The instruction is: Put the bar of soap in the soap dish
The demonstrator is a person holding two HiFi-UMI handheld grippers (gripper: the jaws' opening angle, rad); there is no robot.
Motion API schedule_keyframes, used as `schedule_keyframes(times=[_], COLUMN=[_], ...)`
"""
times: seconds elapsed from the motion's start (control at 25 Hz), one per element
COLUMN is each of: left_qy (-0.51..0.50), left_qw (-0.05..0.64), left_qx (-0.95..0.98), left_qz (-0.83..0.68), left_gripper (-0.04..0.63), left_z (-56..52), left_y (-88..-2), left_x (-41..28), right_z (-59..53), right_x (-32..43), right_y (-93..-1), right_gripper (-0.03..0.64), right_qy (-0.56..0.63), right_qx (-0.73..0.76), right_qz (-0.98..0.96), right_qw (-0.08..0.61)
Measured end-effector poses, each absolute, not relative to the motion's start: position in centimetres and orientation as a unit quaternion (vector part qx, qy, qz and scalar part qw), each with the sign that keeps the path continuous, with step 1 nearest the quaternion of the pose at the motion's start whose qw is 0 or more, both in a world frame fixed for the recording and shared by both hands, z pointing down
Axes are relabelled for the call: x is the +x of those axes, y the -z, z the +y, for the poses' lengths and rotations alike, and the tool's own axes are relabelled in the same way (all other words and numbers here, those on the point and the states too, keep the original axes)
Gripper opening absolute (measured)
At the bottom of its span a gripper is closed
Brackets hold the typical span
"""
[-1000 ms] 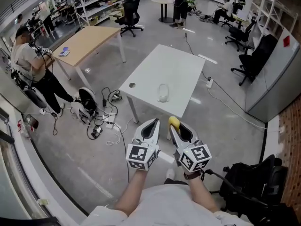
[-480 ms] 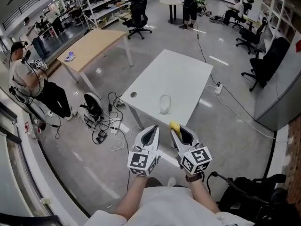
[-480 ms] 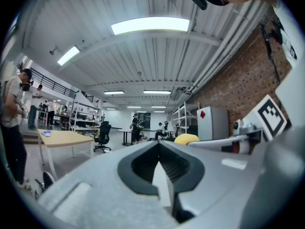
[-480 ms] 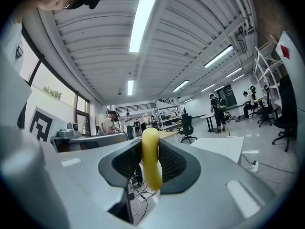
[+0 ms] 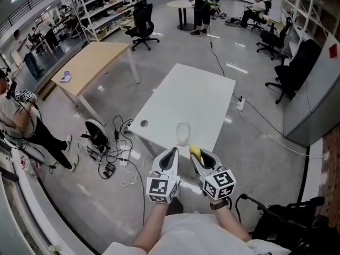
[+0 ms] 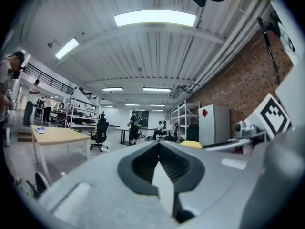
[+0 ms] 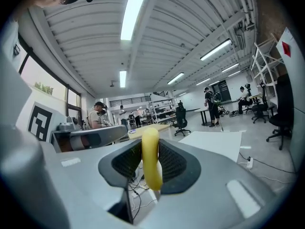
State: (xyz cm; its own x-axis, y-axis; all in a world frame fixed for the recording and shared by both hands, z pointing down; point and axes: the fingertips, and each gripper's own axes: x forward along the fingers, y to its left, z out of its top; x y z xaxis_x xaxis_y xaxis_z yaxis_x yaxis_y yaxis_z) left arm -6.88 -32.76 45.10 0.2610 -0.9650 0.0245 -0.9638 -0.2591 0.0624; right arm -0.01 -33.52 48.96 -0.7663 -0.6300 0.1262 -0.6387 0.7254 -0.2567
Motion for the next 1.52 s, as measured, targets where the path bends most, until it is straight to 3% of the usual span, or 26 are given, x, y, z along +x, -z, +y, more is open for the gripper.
schedule_keyframes(times=[0.24, 0.44, 0.72, 1.2, 1.52], left_qy=[0.035, -0.029, -0.031, -0.075, -0.098], left_qw=[0.005, -0.109, -0.003, 0.060, 0.094], left_qx=[0.805, 0.774, 0.812, 0.849, 0.840], left_qz=[-0.593, -0.623, -0.583, -0.519, -0.525], left_gripper=[0.002, 0.002, 0.000, 0.001, 0.000], left_z=[-40.1, -42.1, -46.2, -48.9, -49.5], left_y=[-42.8, -42.1, -49.9, -59.9, -63.1], left_x=[-11.1, -15.7, -16.4, -12.3, -13.3], right_z=[-41.4, -44.3, -45.9, -47.9, -50.7], right_x=[-3.8, -6.8, -4.8, -4.5, -6.5], right_y=[-48.1, -48.9, -56.0, -66.3, -70.2], right_gripper=[0.113, 0.113, 0.114, 0.111, 0.110], right_qy=[-0.159, -0.158, -0.212, -0.315, -0.343], right_qx=[0.350, 0.358, 0.415, 0.351, 0.284], right_qz=[-0.923, -0.920, -0.879, -0.872, -0.879], right_qw=[0.018, 0.027, 0.100, 0.129, 0.168])
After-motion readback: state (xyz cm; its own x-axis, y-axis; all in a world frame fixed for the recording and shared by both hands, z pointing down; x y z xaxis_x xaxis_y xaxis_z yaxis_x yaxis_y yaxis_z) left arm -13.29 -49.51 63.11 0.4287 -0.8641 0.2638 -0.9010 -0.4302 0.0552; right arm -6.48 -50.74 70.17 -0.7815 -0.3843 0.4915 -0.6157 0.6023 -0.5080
